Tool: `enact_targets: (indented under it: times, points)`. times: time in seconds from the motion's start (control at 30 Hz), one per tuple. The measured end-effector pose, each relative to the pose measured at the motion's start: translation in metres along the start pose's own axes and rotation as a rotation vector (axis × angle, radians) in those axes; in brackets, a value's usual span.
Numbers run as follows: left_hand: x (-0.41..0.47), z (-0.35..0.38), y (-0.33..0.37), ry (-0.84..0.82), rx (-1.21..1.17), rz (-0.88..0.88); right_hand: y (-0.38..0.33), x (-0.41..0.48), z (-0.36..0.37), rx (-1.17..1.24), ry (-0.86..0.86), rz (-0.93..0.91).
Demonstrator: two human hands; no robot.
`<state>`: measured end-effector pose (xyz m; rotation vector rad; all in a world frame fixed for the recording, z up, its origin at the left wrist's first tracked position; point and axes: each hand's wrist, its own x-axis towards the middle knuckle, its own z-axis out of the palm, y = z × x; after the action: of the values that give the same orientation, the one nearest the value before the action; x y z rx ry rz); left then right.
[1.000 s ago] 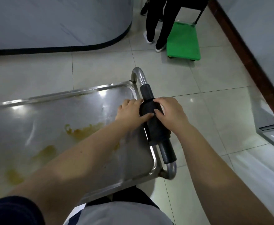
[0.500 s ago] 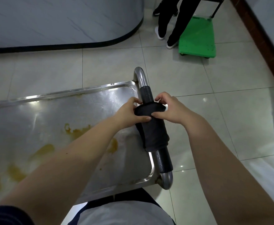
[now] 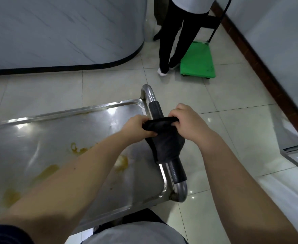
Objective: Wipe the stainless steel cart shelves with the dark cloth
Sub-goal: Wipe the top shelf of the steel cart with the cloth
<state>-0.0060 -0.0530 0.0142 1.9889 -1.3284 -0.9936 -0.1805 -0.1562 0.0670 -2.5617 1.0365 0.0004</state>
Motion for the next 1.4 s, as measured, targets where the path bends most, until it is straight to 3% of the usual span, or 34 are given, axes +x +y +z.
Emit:
enact_targets:
  times: [0.23,0.33,0.57,0.83,1.1,1.2,1.33,1.4]
  points:
    - [-0.047,-0.028,0.007,0.012,0.137,0.335,-0.07,-0.04,0.009,-0.243,0.355,-0.262]
    - [-0.076,-0.045,-0.01,0.039,0.257,0.354,-0.104,-0.051,0.021,-0.229,0.426,-0.298]
    - [-0.156,-0.079,-0.086,0.209,0.37,0.303,-0.169,-0.088,0.067,-0.193,0.415,-0.309]
    - [-0.227,-0.066,-0.143,0.415,0.735,0.558,-0.197,-0.133,0.123,-0.143,0.357,-0.262]
    - [-0.264,-0.029,-0.154,0.326,0.566,0.533,-0.188,-0.179,0.144,-0.004,0.305,-0.213]
    - [-0.275,-0.02,-0.137,0.263,0.397,0.485,-0.175,-0.19,0.138,0.021,0.328,-0.209]
    - [-0.274,-0.016,-0.105,0.054,-0.047,0.2,-0.157,-0.184,0.122,0.014,0.318,-0.158]
    - [-0.252,-0.009,-0.104,0.041,-0.092,0.036,-0.148,-0.162,0.124,-0.053,0.222,-0.059]
